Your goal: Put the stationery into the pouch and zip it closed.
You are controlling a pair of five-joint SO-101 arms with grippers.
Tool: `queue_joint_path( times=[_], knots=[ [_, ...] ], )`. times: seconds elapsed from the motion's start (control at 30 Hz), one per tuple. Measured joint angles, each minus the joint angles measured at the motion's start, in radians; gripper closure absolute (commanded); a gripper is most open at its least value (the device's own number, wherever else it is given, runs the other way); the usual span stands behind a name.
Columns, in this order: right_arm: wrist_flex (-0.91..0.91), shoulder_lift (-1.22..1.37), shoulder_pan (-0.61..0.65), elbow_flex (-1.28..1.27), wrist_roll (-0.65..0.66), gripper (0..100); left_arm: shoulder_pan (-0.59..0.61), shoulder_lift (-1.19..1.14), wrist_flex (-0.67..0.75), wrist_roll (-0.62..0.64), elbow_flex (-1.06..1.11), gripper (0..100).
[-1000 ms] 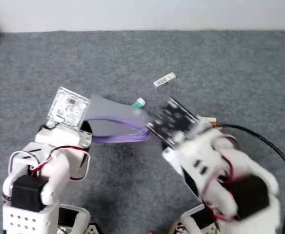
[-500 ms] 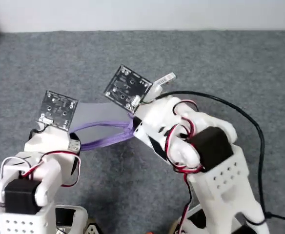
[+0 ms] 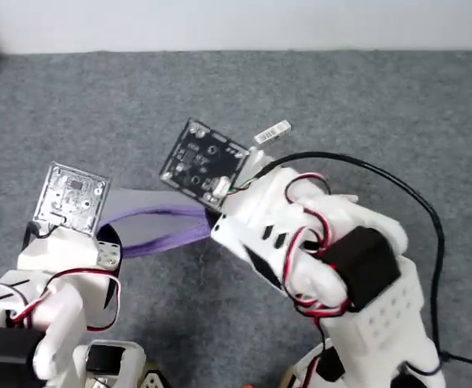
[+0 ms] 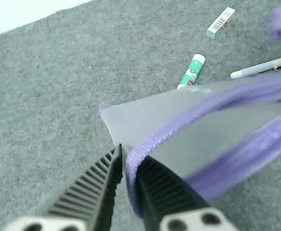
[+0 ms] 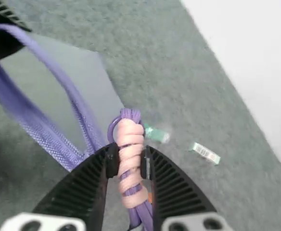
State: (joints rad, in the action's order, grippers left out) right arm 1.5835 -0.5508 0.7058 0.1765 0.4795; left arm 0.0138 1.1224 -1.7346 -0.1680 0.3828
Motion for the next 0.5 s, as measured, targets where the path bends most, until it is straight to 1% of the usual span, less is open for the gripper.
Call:
queue_joint_path(
  times=[0.1, 0.37, 0.5],
  knots=[
    [0.0, 0.0, 0.002, -0.037, 0.0, 99.0, 0.0, 0.0, -0.002, -0.005, 0.0, 99],
    [-0.008, 0.0, 0.005, -0.038, -0.003, 99.0, 0.0, 0.0, -0.002, -0.005, 0.0, 99],
    [-0.008, 0.055, 0.005, -0.038, -0.005, 98.6, 0.002, 0.0, -0.002, -0.002, 0.015, 99]
  ],
)
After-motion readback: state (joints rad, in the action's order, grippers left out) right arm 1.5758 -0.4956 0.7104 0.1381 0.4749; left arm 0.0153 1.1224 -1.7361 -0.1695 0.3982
